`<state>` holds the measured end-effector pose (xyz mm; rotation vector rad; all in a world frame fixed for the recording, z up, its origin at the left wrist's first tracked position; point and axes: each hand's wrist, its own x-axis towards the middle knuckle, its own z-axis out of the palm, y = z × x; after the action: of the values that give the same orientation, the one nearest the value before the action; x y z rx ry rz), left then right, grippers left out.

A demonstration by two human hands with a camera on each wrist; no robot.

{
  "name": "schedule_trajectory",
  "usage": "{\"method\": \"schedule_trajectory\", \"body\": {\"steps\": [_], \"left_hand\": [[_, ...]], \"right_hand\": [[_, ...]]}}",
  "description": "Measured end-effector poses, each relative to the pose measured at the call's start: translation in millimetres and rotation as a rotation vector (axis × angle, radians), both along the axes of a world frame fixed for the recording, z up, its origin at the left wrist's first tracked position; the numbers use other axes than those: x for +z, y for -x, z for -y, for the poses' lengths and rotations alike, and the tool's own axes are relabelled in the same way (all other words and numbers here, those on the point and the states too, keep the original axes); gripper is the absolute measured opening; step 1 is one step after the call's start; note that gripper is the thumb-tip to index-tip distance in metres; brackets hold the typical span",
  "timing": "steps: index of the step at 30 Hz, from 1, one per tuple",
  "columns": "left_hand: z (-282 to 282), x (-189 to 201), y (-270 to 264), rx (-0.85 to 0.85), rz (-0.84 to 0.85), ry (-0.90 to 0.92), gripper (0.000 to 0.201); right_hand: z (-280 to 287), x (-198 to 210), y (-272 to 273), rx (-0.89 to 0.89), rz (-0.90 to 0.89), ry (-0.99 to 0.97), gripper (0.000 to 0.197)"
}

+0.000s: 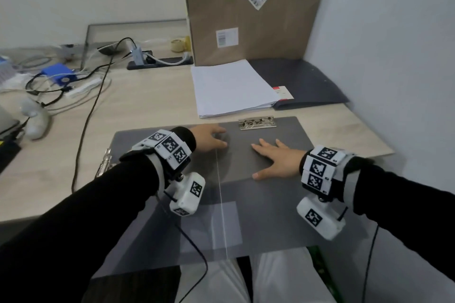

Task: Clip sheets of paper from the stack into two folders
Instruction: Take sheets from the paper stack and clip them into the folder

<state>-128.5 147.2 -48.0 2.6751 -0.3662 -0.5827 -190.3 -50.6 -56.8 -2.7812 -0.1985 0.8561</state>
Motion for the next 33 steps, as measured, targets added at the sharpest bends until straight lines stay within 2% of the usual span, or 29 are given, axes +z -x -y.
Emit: {"method": "schedule_trajectory", "body": {"steps": [4,8,16,27,33], "left_hand": [[10,-4,-7,-0.045,0.019,-0.040,0.065],[19,-13,-14,-0.089,-0.014,-0.143,0.077],[17,-19,-18,-0.139,-0.072,-0.177,0.083],[18,-17,-17,-0.191,-0.066,-0.262,0.079],[17,-18,-15,-0.186,-0.061,-0.257,0.079]], "right_hand": [[2,3,-20,-0.033,0.144,-0.020,0.078],[-7,7,-46,0.015,0.252,0.056,0.079],[-21,-7,-87,0.095,0.224,0.187,0.081],[-25,-19,-89,0.136,0.203,0.255,0.081],[-29,-12,-85,0.066,0.279,0.160,0.076]]}}
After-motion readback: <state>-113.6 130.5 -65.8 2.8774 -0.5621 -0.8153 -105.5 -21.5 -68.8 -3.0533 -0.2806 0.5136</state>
